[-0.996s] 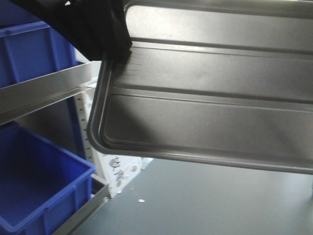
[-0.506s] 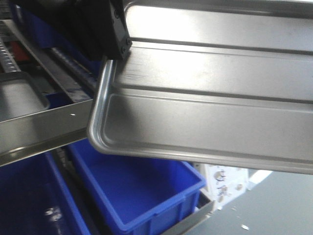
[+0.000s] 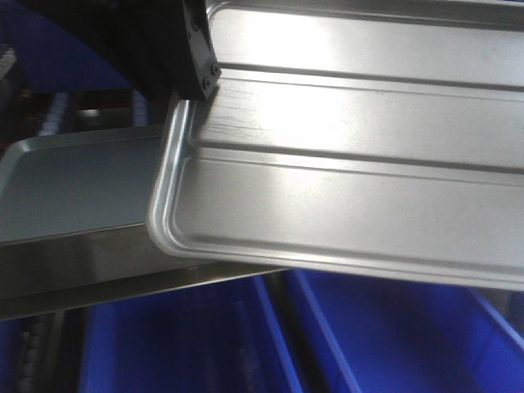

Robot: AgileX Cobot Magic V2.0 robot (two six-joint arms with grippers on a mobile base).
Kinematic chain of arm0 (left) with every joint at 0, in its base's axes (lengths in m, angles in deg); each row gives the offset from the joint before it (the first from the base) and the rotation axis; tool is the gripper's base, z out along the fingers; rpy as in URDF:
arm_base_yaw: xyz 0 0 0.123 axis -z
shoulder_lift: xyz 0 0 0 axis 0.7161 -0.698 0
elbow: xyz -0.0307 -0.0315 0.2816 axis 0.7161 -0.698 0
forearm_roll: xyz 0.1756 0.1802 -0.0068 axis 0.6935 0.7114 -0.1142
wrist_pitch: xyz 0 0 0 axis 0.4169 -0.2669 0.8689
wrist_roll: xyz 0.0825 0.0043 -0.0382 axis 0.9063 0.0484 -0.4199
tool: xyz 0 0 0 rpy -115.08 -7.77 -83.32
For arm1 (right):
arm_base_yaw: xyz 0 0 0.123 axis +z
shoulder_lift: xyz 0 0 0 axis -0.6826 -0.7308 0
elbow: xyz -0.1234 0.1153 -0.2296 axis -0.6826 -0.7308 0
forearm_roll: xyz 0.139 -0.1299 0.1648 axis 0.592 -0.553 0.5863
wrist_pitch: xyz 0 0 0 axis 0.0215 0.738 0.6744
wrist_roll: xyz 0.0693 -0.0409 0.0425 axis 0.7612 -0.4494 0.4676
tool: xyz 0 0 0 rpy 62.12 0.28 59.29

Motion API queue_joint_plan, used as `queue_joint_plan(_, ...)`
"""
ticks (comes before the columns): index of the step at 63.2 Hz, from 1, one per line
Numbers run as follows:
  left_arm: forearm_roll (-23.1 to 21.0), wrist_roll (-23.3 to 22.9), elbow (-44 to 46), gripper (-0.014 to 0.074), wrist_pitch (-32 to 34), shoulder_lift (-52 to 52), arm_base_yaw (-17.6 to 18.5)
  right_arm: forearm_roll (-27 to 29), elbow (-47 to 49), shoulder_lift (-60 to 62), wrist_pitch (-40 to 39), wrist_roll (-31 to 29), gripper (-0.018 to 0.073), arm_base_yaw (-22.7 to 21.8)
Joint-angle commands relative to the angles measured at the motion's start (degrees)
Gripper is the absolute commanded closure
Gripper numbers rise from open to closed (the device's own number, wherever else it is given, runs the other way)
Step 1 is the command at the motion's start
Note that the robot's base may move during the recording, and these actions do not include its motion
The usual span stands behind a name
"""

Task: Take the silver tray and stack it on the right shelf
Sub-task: 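Carry the tray with both grippers while the base drives to another shelf, then lower the silver tray with both grippers into the larger grey tray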

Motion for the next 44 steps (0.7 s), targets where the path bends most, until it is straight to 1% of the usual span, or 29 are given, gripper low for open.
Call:
queue_joint_plan(1,2.87,0.92,1.56,0.0689,-2.02,1.73,0.29,-3.16,1.75,0.2,-2.14,-0.87,0.0503,-0.2)
queue_joint_plan(44,2.87,0.92,1.56,0.0689,-2.02,1.64,0.29,-3.21,1.75,0.2,-2.14,-0.87,0.0503,-0.2)
